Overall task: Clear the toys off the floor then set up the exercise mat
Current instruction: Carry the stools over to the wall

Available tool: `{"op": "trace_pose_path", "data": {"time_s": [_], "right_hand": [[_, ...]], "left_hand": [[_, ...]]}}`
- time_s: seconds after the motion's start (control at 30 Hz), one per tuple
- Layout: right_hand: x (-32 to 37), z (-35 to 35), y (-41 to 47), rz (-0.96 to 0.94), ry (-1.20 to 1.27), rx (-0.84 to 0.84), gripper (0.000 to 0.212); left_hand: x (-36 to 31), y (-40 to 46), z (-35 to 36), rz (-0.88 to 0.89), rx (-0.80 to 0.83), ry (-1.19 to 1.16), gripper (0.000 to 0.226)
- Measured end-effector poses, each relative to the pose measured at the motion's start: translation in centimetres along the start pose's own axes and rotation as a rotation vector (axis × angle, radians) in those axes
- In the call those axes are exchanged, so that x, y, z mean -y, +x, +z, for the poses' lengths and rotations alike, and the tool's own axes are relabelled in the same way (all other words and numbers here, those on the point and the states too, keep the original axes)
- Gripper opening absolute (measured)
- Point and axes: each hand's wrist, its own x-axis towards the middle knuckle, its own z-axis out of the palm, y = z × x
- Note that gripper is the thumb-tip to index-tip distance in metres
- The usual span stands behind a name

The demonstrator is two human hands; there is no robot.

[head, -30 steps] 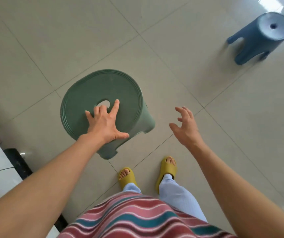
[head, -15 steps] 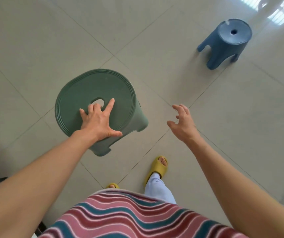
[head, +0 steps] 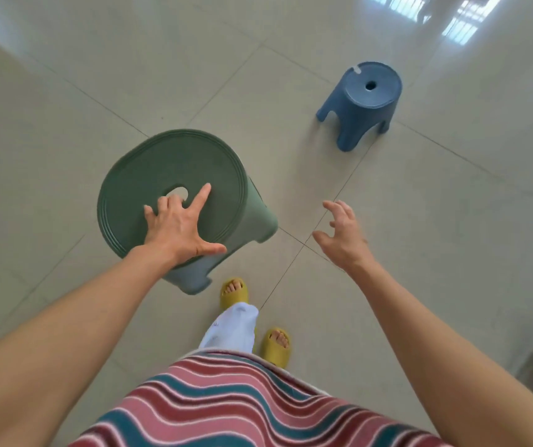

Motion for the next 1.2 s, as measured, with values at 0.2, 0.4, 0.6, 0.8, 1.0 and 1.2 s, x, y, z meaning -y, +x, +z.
{"op": "trace_pose_path", "data": {"time_s": [0.2,0.4,0.6,0.8,1.0,1.2], "right_hand": [[0.8,-3.1,6.3,0.072,-0.005,-0.031,0.062],[3.7,-6.2,14.3,0.137,-0.001,-0.072,0.063],[6.2,-9.2,20.8,0.142,0.023,-0.141,0.065],[6.5,-12.2,27.0,0.138,0.054,-0.142,0.064],[4.8,-15.7,34.6,0.146,0.103,-0.092,0.065],[2.6,-19.7,41.1,0.147,0.1,-0.028,0.065]], "left_hand": [[-1.4,8.2,-2.9,0.037,0.049,0.023,0.117],[-3.1,17.2,-6.7,0.098,0.099,0.014,0.117],[-5.5,25.0,-10.8,0.157,0.102,0.002,0.116],[-9.3,31.5,-13.4,0.19,0.093,0.049,0.116],[-14.4,38.1,-14.8,0.154,0.101,0.092,0.115],[-19.9,43.9,-15.0,0.066,0.114,0.09,0.115]]}}
